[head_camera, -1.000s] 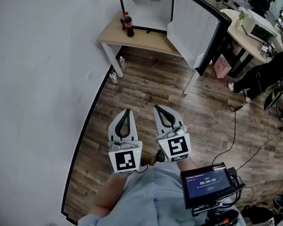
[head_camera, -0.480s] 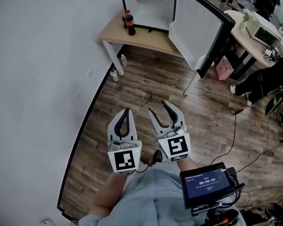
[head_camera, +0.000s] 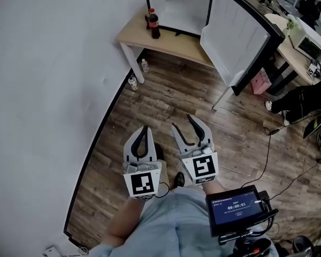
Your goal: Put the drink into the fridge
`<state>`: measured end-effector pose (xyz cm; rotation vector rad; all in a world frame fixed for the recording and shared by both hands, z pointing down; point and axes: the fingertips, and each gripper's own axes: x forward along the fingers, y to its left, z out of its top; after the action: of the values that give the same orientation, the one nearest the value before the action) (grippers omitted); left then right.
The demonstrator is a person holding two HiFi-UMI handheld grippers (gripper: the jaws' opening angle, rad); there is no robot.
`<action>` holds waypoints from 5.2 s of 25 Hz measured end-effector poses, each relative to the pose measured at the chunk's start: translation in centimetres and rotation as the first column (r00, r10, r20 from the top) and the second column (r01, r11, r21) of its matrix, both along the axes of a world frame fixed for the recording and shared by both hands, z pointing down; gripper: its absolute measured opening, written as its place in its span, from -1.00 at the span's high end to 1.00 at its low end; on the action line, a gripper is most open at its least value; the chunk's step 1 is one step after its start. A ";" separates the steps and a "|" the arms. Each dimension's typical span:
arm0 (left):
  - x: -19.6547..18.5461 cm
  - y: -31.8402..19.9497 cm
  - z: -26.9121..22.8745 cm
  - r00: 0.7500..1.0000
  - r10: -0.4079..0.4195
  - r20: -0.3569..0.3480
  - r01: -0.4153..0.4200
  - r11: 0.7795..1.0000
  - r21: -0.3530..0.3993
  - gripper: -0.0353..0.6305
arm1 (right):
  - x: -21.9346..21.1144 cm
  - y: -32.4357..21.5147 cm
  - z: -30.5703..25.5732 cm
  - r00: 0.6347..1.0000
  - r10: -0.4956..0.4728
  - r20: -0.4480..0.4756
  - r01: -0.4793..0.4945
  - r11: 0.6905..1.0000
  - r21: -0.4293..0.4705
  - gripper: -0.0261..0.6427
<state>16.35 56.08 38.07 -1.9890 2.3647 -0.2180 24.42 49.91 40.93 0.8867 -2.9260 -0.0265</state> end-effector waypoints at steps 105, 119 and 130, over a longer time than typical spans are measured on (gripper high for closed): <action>-40.3 -59.7 9.6 0.986 0.136 -0.092 -0.151 0.971 -0.188 0.87 | -39.8 -57.4 14.5 0.976 0.045 -0.212 -0.078 0.986 -0.147 -0.15; -39.6 -61.6 9.1 0.975 0.205 -0.087 -0.218 0.959 -0.181 0.87 | -39.9 -58.2 14.7 0.975 0.050 -0.214 -0.092 0.977 -0.192 0.00; -35.9 -64.6 4.4 0.936 0.347 -0.065 -0.351 0.934 -0.072 0.87 | -38.1 -60.1 7.5 0.975 0.134 -0.177 -0.158 0.979 -0.131 0.00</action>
<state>-19.58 -8.49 42.47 -2.4350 2.0065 -0.2546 -13.64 -10.20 48.47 1.0200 -2.6630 0.1138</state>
